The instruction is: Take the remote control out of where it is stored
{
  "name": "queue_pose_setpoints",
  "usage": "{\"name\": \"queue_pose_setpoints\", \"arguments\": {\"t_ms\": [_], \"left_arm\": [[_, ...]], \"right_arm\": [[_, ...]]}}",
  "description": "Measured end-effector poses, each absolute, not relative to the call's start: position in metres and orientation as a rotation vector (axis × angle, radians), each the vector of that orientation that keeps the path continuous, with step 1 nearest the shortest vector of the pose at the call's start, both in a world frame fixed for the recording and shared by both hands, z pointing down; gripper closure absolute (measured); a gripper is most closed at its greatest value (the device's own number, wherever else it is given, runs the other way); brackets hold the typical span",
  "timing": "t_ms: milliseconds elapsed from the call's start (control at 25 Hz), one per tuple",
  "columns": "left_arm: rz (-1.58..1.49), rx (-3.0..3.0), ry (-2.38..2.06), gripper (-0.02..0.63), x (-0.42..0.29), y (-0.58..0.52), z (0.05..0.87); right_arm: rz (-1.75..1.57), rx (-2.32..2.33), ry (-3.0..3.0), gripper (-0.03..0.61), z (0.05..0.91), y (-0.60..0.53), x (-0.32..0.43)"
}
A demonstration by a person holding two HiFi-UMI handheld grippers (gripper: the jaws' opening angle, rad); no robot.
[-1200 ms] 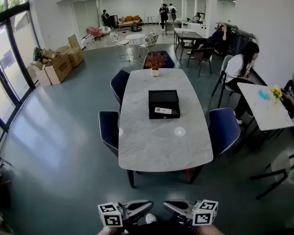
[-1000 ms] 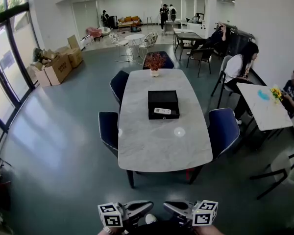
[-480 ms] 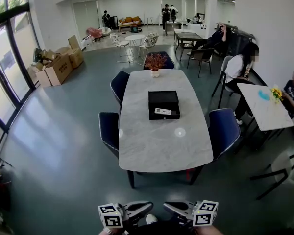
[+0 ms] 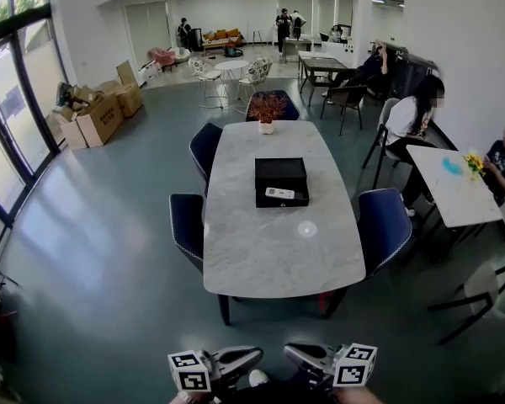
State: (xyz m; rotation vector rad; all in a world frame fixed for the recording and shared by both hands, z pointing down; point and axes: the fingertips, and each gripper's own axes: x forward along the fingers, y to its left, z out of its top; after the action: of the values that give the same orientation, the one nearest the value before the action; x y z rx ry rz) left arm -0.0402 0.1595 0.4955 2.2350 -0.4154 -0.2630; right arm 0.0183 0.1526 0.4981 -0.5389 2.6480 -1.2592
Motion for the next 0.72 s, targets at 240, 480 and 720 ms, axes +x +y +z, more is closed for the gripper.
{"name": "queue_pose_setpoints", "arguments": {"t_ms": [240,480,720], "left_arm": [[-0.271,2.233,-0.413,0.607,-0.045,0.157,0.495],[-0.283,2.229,-0.42,0.609,-0.055,0.152,0.495],[-0.299,2.228,-0.437,0.607,-0.07,0.147,0.492]], "right_arm": [[-1.258,-0.556,2.634,0.569,0.495,0.147,0.016],[-1.268,-0.571,2.618,0.569,0.495,0.139,0.01],[-1.272,-0.566,2.618,0.568,0.49,0.13,-0.001]]}}
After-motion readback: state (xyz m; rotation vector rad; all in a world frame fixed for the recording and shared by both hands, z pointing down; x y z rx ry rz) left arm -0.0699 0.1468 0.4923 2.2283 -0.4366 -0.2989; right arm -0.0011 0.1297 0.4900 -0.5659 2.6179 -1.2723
